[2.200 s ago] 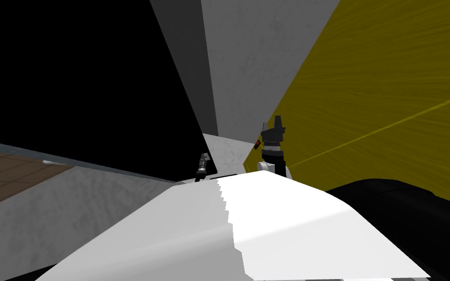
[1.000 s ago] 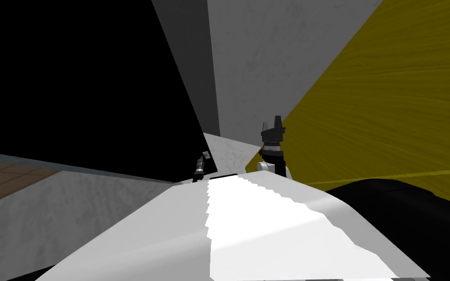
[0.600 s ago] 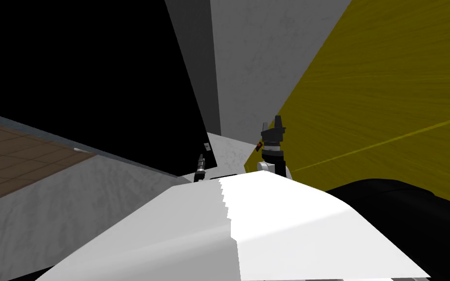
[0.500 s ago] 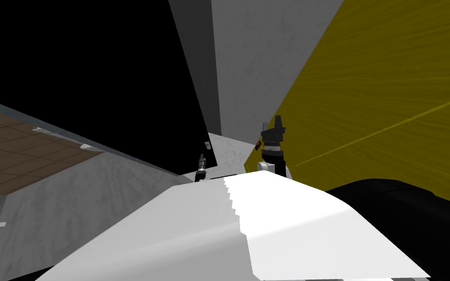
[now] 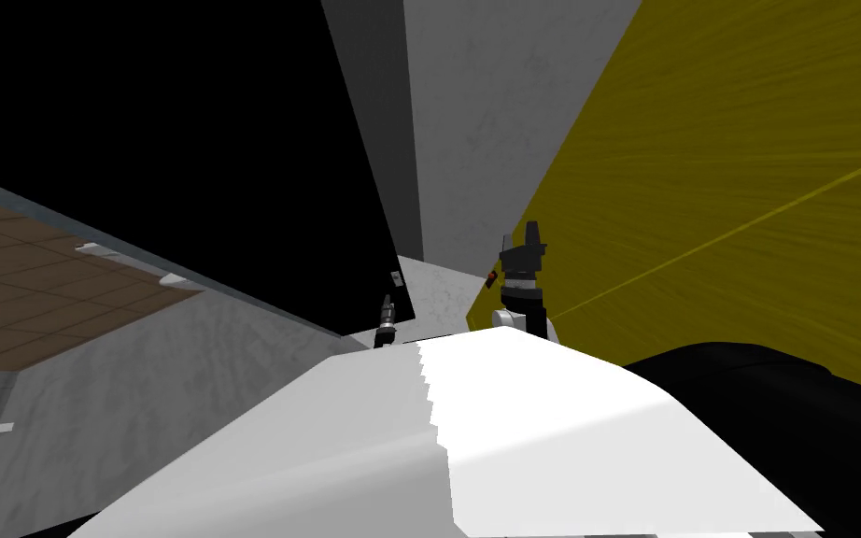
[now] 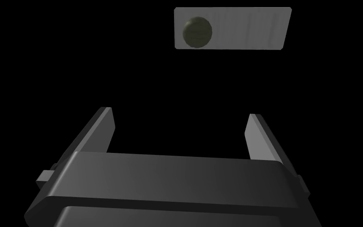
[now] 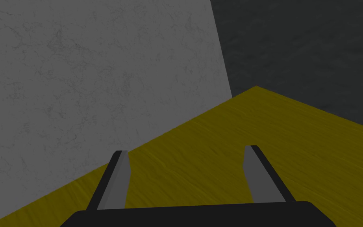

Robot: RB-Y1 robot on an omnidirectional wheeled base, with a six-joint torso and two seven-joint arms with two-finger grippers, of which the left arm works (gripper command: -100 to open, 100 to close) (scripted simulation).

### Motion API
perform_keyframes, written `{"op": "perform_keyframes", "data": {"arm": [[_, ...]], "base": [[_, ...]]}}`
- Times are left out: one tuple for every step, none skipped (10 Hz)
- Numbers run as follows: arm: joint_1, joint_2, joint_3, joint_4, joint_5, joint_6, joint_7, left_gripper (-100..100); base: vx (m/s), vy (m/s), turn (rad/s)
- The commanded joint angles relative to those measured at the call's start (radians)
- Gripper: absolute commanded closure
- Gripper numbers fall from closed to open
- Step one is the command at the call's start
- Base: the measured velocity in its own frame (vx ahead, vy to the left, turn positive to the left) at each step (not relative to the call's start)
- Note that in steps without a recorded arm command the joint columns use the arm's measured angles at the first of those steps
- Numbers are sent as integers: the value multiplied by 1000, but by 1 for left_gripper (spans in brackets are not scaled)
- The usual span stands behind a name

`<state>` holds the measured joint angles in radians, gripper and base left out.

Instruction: Push the door open

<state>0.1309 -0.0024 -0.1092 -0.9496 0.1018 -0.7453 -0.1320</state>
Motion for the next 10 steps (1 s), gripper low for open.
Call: {"op": "perform_keyframes", "data": {"arm": [[-2,17,3,2,1,-4,1,-100],[-4,25,6,6,3,-9,1,-100],[-5,27,8,9,4,-12,1,-100],[-7,26,11,13,5,-18,2,-100],[-8,22,12,16,6,-21,2,-100],[-9,11,15,20,7,-26,2,-100],[-10,-2,17,23,8,-30,3,-100],[-11,-15,19,25,9,-32,3,-100],[-16,-5,19,34,9,-36,4,-100],[-16,-5,19,34,9,-36,4,100]], "base": [[228,-5,-10],[239,7,-27],[239,-13,-33],[234,1,-25],[248,-1,-35],[220,11,-32],[242,32,-23],[223,14,-20],[79,1,12],[-17,-2,-8]]}}
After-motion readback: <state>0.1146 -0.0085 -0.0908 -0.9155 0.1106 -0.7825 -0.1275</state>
